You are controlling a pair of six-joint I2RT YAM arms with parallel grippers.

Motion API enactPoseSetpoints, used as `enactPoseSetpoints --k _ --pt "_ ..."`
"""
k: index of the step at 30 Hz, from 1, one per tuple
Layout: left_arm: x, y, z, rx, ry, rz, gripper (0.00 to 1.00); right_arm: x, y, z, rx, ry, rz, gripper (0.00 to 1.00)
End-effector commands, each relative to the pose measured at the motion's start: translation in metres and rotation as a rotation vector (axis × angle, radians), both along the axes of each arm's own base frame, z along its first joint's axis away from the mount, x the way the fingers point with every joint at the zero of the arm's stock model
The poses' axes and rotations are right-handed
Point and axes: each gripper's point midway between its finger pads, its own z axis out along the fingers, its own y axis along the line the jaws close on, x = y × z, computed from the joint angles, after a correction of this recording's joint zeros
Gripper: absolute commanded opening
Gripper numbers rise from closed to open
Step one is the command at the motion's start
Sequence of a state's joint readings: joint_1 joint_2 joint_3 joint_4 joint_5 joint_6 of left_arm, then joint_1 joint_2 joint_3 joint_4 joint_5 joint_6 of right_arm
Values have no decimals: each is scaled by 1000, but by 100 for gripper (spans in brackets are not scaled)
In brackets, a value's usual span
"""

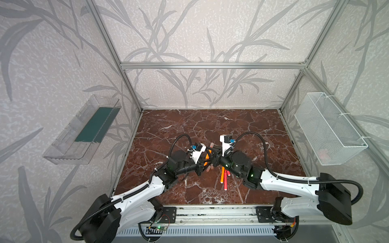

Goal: Insert the pens into the pen caps
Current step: 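Open the left gripper to release the marker while the right gripper holds it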

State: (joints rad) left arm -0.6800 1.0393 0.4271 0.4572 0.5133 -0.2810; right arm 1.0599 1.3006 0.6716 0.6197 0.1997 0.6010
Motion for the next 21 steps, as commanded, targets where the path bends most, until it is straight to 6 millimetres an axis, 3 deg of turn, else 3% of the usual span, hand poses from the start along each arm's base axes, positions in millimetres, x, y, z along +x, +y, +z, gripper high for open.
enactPoseSetpoints --k 1,16,21 --pt "10 2 22 -48 -70 55 0 -13 9 -14 -48 19 73 30" --pt "-8 -11 24 -76 -76 -47 0 -3 22 -22 -35 51 83 30" --pt "-13 -14 21 -74 -66 -77 0 4 18 -29 -44 67 61 16"
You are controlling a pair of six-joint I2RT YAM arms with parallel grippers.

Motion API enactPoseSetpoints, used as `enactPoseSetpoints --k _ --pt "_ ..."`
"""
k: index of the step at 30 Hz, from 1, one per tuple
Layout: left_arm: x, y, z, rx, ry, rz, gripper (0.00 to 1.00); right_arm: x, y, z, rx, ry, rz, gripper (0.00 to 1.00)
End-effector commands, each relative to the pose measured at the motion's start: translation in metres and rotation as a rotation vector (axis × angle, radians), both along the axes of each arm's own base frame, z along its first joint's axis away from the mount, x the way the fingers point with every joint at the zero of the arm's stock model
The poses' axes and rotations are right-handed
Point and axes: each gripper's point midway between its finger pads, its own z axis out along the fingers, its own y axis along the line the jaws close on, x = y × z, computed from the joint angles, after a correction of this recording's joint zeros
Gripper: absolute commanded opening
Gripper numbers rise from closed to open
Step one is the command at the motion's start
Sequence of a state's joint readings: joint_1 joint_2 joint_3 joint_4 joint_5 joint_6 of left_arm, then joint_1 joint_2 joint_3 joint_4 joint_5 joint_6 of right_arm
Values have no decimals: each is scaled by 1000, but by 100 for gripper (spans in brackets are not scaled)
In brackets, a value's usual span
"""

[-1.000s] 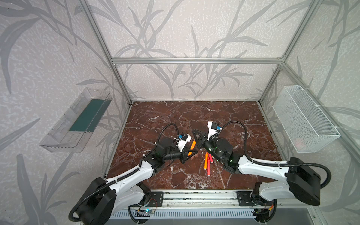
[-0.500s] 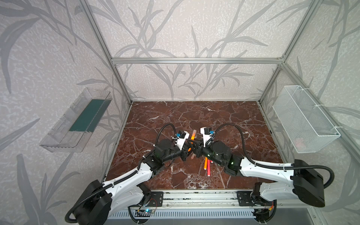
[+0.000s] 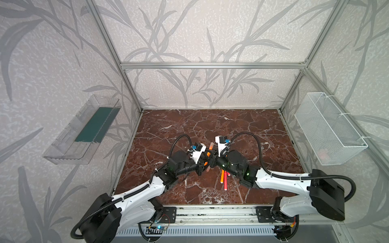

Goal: Insert the pens into the pen caps
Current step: 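Open the left gripper to release the marker while the right gripper holds it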

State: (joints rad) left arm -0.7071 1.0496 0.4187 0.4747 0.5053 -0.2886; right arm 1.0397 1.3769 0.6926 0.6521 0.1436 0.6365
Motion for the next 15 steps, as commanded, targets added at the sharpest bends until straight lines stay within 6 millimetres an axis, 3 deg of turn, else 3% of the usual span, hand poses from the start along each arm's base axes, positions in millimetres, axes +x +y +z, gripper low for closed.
enactPoseSetpoints --k 1,3,7,11,15 --pt "-7 -9 23 -71 -68 -60 0 -1 2 -17 -54 26 18 12" --pt "-6 -10 19 -64 -54 -64 4 1 -6 -19 -75 32 -7 7" --pt "-1 -6 10 -48 -23 -18 30 22 -43 -28 -179 55 -126 0" --pt "14 10 -9 13 7 116 46 36 -94 -44 -355 111 -241 0" --pt "34 34 -31 105 54 300 53 41 -149 -67 -522 197 -337 0"
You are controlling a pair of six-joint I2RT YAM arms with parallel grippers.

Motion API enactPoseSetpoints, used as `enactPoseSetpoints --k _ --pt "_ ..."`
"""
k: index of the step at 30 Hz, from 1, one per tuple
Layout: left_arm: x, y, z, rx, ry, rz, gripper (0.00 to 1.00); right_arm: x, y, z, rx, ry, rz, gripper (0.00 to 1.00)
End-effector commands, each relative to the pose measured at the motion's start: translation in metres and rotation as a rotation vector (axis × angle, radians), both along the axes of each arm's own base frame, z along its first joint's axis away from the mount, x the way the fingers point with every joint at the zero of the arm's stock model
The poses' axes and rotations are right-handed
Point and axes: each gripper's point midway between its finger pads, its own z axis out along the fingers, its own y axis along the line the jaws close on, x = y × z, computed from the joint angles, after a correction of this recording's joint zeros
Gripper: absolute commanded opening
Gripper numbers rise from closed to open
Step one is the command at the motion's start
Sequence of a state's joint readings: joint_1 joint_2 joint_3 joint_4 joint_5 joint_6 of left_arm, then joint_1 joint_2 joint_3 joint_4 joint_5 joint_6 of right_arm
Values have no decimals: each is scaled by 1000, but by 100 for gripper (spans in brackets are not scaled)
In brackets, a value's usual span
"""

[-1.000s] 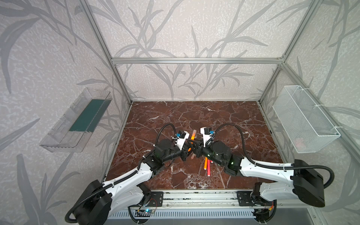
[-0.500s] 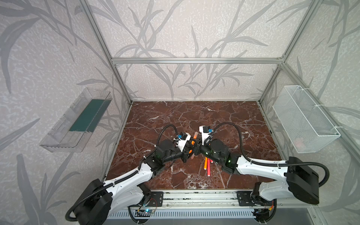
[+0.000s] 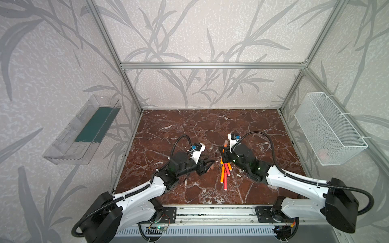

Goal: Insert the pens into the pen caps
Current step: 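Open the left gripper to release the marker while the right gripper holds it, then lay the capped marker down with the right gripper while the left gripper moves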

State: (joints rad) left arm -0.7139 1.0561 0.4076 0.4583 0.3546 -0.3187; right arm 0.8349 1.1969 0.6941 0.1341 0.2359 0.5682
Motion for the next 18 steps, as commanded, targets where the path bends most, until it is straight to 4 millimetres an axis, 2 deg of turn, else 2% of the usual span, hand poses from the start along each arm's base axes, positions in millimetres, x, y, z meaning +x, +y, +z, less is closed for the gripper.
enactPoseSetpoints --k 1,4,8,12,18 --pt "20 27 -22 89 43 201 55 -3 -50 -24 -212 97 -78 0" --pt "39 51 -39 186 111 372 58 -7 -75 -40 -300 165 -99 0" --pt "51 75 -59 299 206 534 58 -13 -83 -61 -392 260 -52 0" --pt "55 84 -74 356 261 597 57 -13 -84 -84 -468 349 -39 0" --pt "56 88 -80 370 281 624 57 -14 -81 -115 -562 481 -3 1"
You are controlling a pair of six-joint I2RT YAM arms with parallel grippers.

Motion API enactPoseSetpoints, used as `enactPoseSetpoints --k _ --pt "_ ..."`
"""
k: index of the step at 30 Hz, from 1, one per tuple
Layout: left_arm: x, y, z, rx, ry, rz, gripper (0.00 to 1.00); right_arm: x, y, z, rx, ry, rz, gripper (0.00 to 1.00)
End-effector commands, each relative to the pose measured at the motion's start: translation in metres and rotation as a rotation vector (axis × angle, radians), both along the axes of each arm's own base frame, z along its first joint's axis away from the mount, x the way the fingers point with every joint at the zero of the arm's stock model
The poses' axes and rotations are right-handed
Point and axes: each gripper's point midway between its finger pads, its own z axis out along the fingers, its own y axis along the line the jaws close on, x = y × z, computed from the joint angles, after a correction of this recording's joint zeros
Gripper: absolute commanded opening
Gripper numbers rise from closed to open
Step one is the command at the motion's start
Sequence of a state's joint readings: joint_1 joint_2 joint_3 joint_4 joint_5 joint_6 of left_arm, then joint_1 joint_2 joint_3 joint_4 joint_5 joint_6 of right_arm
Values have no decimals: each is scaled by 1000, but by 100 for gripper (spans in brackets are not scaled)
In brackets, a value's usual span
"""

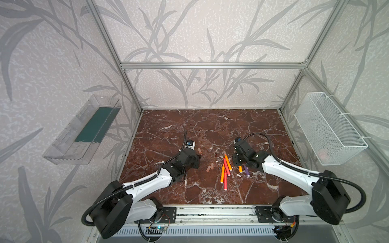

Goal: Insert the pens into the pen caps
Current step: 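Lay the capped marker down with the right gripper while the left gripper moves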

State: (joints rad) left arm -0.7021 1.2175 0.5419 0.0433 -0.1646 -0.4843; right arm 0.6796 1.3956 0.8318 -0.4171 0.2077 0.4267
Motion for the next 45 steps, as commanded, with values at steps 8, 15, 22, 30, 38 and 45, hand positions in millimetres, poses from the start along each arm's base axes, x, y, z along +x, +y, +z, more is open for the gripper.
enactPoseSetpoints --k 8,15,22,30,38,45 --pt "2 19 4 36 1 96 58 0 -7 -40 -122 155 -5 9" --pt "2 22 5 38 -6 111 58 5 -10 -58 -151 203 -18 15" --pt "3 24 1 52 2 121 59 9 -17 -64 -170 211 -43 19" --pt "5 31 -4 66 12 165 60 11 -21 -42 -135 136 -74 30" --pt "10 16 -18 50 74 139 60 7 -25 -9 -57 41 -96 35" --pt "17 2 -31 47 125 118 60 -1 -12 22 112 -66 -38 36"
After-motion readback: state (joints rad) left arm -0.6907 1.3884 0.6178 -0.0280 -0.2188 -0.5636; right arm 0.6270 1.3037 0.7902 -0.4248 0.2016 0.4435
